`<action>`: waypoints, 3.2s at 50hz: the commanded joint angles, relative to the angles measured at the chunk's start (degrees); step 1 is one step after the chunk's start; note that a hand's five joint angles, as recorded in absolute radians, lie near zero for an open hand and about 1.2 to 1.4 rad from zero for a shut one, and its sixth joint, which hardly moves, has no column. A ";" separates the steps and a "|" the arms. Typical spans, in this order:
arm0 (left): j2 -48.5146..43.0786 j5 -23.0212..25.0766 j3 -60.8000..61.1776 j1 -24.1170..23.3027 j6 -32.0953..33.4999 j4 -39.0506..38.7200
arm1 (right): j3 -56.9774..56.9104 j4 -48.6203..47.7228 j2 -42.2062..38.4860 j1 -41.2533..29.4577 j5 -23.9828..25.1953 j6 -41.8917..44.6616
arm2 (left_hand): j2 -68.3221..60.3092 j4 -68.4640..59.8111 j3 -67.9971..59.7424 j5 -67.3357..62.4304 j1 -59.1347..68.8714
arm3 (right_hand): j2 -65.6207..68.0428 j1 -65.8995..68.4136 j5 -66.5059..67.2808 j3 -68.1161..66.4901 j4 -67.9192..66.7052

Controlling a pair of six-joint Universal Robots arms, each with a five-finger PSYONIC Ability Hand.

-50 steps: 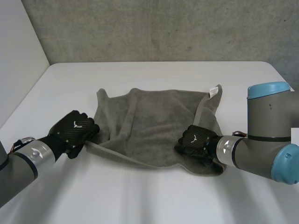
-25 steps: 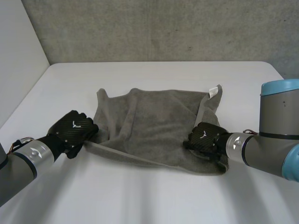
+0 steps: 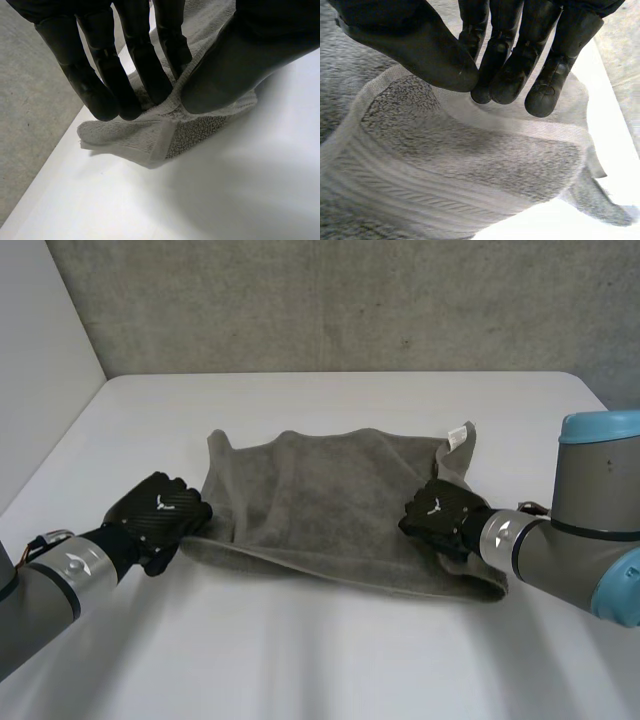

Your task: Fold the towel.

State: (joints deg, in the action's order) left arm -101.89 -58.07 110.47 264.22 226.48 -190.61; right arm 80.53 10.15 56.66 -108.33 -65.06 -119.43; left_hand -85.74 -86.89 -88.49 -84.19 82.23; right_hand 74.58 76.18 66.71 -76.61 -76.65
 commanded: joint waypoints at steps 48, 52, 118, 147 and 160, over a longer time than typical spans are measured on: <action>0.29 -1.69 -0.61 -0.19 -0.34 -0.20 | 20.62 -13.58 16.55 16.83 13.28 -7.13 | 5.74 6.89 8.49 14.19 -2.23 | -62.65 -64.25 -64.78 64.68 64.73; 0.29 -1.69 -0.61 -0.28 -0.96 -0.20 | 21.68 -13.58 16.73 18.33 15.75 -6.34 | 5.74 6.89 8.49 14.19 -2.23 | -62.14 -63.74 -64.27 64.18 64.22; -0.24 -1.60 -0.17 -0.19 -2.19 -0.29 | 6.13 2.68 0.64 3.83 11.62 14.32 | 5.74 6.89 8.49 14.19 -2.23 | -38.95 -40.56 -41.08 40.99 41.03; -0.24 -1.60 -0.43 0.07 -2.19 -0.29 | 7.09 1.01 0.29 4.62 11.35 10.36 | 5.74 6.89 8.49 14.19 -2.23 | 2.62 1.02 0.49 -0.59 -0.54; 0.02 -1.87 -4.98 -0.46 -2.27 -0.55 | -0.78 -0.21 0.82 4.01 7.86 5.11 | 5.74 6.89 8.49 14.19 -2.23 | 5.42 3.82 3.29 -3.39 -3.35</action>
State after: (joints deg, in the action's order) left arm -102.11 -59.68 109.71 264.15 224.30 -190.90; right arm 86.95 11.16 57.06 -103.70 -53.99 -109.80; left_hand -86.29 -87.44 -88.54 -84.20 82.23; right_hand 72.95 75.20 66.17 -76.57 -76.66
